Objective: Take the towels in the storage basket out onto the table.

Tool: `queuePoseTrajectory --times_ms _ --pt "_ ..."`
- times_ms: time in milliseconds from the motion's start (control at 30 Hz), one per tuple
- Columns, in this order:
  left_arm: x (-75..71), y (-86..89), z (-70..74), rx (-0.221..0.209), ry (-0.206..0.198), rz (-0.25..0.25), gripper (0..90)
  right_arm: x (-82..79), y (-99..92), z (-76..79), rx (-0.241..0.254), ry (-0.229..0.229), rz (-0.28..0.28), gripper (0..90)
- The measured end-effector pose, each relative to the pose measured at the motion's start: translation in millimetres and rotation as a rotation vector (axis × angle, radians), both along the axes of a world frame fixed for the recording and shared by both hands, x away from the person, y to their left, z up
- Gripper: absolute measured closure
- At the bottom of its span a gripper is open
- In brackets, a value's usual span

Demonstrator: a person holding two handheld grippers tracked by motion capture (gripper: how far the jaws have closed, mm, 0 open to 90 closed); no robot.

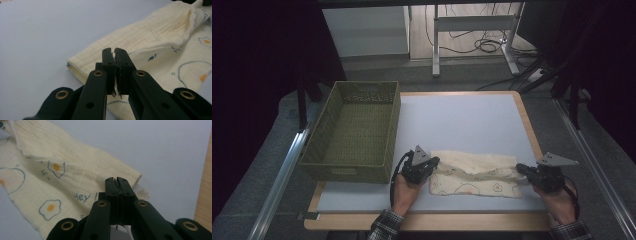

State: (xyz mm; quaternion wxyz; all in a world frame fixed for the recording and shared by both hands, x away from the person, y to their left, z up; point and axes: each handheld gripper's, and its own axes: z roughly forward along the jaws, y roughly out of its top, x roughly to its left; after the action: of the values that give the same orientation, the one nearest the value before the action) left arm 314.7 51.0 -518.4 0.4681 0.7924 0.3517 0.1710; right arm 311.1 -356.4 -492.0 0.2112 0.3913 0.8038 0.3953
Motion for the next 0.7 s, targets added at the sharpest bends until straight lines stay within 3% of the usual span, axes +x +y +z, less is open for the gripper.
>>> queuePoseTrajectory --times_ms 200,333,433,533,633,700 --pt "-14.1 2.5 -0.4 0.004 -0.007 -0.010 86.7 -11.9 -0.8 -4.0 0.002 0.004 0.009 87.5" --pt "-21.1 4.9 -4.2 0.013 0.028 -0.029 85.5 -16.7 -1.5 -10.5 0.006 0.023 0.014 85.9" --pt "-31.3 8.7 -8.1 -0.007 0.058 -0.047 83.8 -21.9 -3.1 -15.5 0.007 0.039 0.014 81.6" --pt "-40.2 10.7 -8.0 0.004 0.067 -0.061 74.8 -30.2 -9.6 -13.6 0.042 0.059 0.009 73.4" --pt "-48.1 14.6 -3.2 -0.014 0.058 -0.061 65.9 -37.2 -14.0 -7.5 0.044 0.049 0.008 70.1" --pt "-51.2 15.9 1.5 0.004 0.044 -0.056 57.6 -42.2 -17.5 0.2 0.040 0.038 0.002 69.2"
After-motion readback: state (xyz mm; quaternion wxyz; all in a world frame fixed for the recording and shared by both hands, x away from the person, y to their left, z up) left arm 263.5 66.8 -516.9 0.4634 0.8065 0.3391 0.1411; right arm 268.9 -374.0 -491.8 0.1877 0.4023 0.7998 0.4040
